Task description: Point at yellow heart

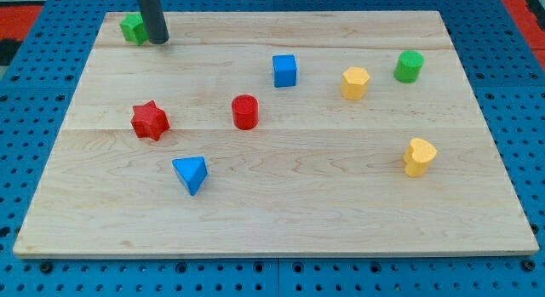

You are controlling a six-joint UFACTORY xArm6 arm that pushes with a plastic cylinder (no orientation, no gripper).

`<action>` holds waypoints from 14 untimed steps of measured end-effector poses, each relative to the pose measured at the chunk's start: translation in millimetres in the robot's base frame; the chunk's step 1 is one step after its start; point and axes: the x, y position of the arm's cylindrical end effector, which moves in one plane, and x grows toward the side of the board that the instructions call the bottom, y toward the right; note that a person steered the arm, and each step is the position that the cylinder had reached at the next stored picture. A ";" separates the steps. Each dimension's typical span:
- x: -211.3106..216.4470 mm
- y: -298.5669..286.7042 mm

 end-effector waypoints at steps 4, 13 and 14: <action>-30.9 130.5; 86.4 528.6; 167.4 525.4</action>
